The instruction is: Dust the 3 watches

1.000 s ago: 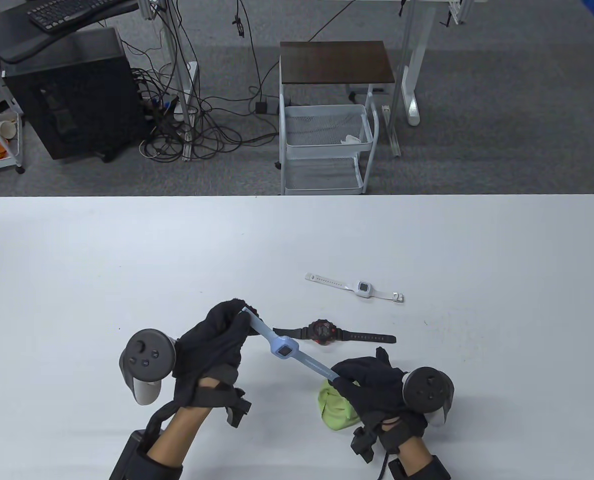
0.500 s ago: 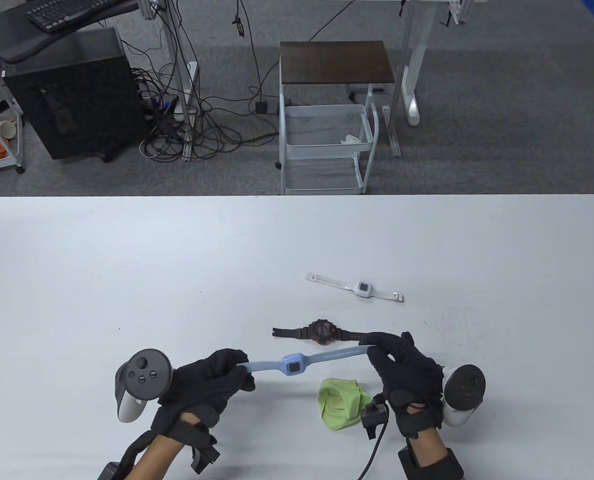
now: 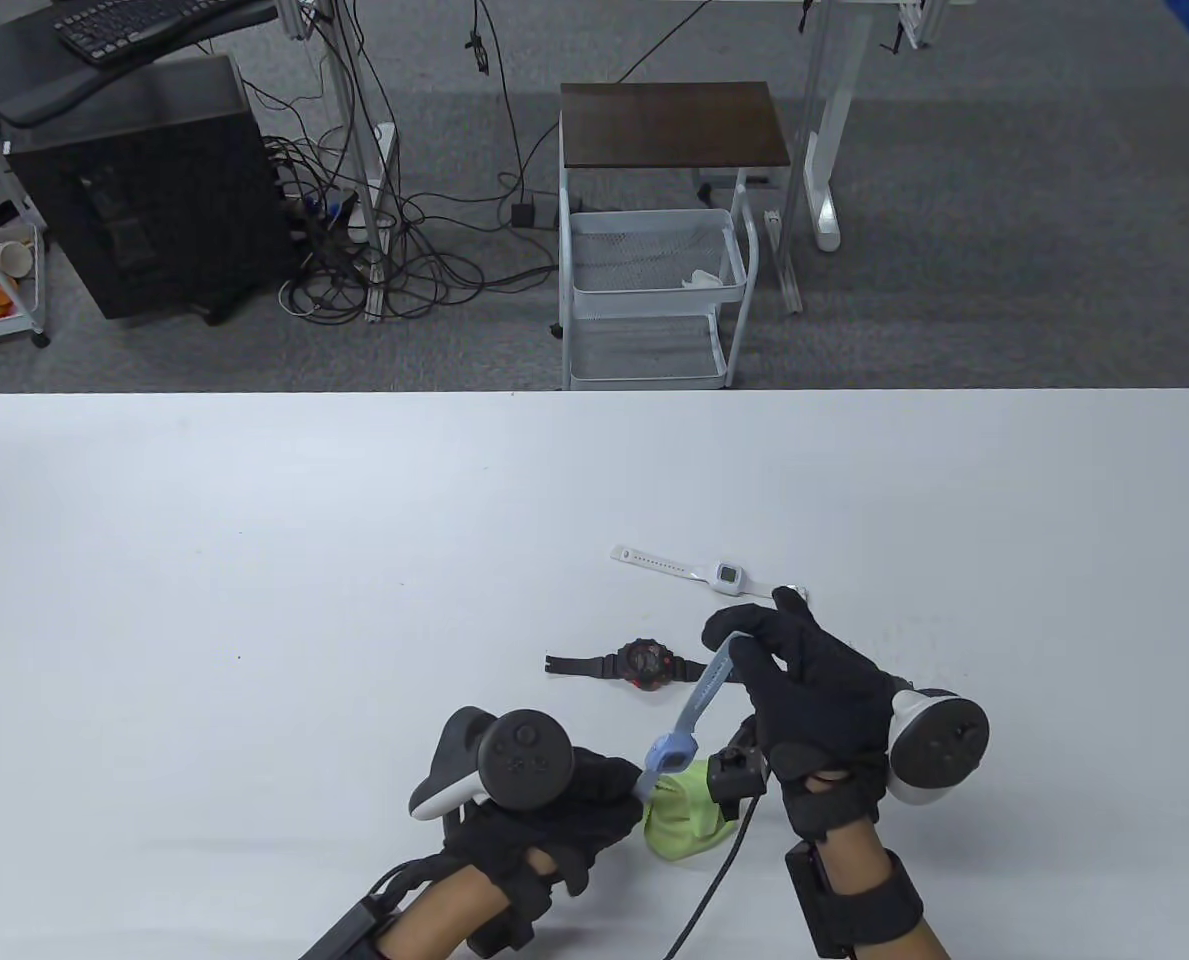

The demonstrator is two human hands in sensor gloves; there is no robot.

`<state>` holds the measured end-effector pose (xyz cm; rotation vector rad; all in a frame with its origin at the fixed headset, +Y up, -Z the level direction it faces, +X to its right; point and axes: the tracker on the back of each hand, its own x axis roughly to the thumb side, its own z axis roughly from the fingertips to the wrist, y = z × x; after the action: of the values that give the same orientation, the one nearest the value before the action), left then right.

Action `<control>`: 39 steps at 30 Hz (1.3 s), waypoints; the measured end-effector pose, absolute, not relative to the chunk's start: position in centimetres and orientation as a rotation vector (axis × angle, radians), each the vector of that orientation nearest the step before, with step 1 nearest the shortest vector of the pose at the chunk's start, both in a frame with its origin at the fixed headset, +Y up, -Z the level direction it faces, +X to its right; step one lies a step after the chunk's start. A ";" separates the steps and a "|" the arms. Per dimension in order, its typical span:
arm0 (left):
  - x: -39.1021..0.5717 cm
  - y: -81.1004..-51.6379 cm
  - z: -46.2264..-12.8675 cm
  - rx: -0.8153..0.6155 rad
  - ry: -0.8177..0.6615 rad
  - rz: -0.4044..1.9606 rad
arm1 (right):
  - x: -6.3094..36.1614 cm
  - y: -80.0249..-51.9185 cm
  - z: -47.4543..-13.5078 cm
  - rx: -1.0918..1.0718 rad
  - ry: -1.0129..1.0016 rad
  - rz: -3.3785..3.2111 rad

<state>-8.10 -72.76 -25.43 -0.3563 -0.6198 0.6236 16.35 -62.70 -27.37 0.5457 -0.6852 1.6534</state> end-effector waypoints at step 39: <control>-9.7 -75.3 -27.4 -0.299 -0.561 0.592 | 15.9 -59.6 -28.2 0.659 -0.684 2.004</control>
<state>-9.71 -75.30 -27.38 -0.2992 -0.5610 0.5918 15.89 -59.60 -28.18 0.6587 -0.6836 2.0040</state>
